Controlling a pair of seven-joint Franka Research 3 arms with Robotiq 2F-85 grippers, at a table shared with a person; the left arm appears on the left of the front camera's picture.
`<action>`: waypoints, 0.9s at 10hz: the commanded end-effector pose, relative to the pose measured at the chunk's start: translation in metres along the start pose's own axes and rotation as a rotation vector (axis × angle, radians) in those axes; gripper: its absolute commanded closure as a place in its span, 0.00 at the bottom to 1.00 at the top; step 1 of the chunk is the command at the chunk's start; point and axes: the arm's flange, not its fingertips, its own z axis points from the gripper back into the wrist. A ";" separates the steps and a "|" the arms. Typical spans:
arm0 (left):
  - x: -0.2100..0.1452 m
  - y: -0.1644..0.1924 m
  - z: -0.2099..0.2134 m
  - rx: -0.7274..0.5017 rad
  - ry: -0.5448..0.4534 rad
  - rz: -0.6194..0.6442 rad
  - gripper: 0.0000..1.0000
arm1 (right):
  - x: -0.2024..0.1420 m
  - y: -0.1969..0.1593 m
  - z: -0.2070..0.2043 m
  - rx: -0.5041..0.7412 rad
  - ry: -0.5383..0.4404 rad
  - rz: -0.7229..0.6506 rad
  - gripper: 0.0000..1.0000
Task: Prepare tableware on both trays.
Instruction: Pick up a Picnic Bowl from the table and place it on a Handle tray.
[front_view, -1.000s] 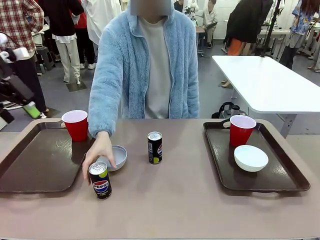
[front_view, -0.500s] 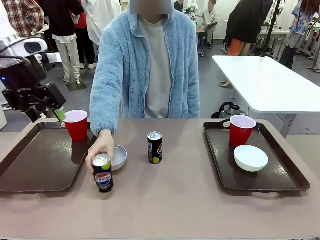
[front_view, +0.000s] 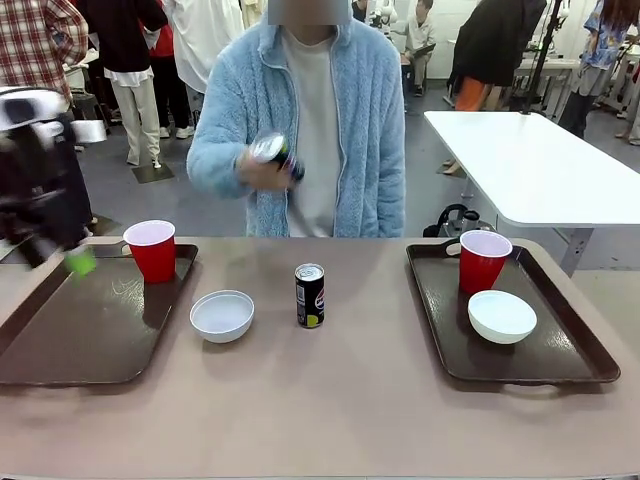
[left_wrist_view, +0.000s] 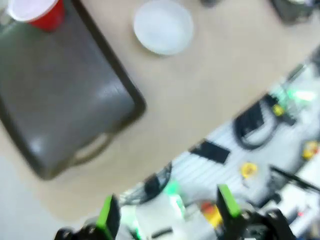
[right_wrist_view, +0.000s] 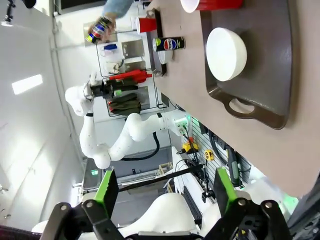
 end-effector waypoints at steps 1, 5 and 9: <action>-0.046 0.007 0.005 -0.024 0.038 -0.050 0.00 | -0.002 0.002 0.001 0.000 0.001 -0.004 0.00; -0.038 0.018 0.005 -0.042 0.005 -0.037 0.00 | -0.002 0.002 0.001 0.000 0.001 -0.004 0.00; -0.052 0.007 0.006 -0.051 0.021 -0.041 0.00 | -0.002 0.002 0.001 0.000 0.001 -0.004 0.00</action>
